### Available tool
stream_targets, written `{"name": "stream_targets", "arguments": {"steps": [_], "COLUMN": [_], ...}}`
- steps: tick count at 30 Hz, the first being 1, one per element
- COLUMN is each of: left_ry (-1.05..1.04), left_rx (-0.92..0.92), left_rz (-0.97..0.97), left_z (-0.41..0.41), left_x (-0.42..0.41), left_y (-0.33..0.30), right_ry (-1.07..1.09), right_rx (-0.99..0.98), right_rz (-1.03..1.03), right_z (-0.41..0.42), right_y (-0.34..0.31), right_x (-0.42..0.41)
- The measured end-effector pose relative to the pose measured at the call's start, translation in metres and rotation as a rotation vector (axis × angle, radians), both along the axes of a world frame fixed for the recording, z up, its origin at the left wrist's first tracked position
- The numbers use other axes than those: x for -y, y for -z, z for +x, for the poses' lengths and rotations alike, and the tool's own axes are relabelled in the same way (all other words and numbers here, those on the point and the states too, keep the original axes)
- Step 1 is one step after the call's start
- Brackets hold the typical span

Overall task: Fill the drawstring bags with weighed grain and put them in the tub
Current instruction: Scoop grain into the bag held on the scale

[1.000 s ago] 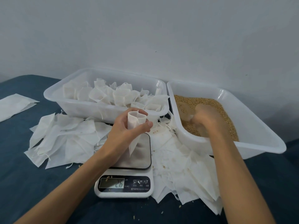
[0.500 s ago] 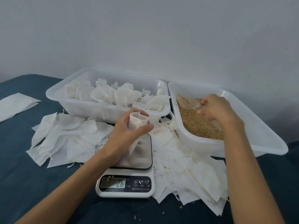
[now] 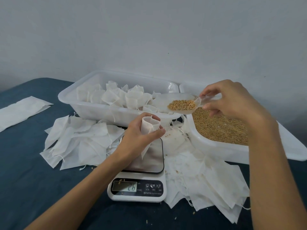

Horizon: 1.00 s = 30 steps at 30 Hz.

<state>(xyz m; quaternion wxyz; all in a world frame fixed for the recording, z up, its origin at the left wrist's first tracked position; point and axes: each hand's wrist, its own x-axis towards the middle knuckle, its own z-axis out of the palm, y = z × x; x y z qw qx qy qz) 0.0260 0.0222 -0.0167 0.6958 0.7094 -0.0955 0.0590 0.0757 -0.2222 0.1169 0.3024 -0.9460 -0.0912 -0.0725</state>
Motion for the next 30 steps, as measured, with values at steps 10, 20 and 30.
{"name": "stream_targets", "arguments": {"steps": [10, 20, 30], "left_ry": [0.002, -0.018, 0.017], "left_rx": [-0.022, -0.054, -0.06], "left_rz": [0.017, -0.001, -0.021], "left_z": [0.001, 0.0, -0.001], "left_x": [-0.001, 0.0, -0.001], "left_y": [0.001, 0.0, -0.002], "right_ry": [-0.091, -0.101, -0.067], "right_rx": [0.046, 0.02, 0.093], "right_rz": [0.011, 0.022, -0.045], "right_z": [-0.006, -0.009, -0.013], "right_y": [-0.002, -0.004, -0.004], "right_x": [-0.012, -0.014, -0.021]}}
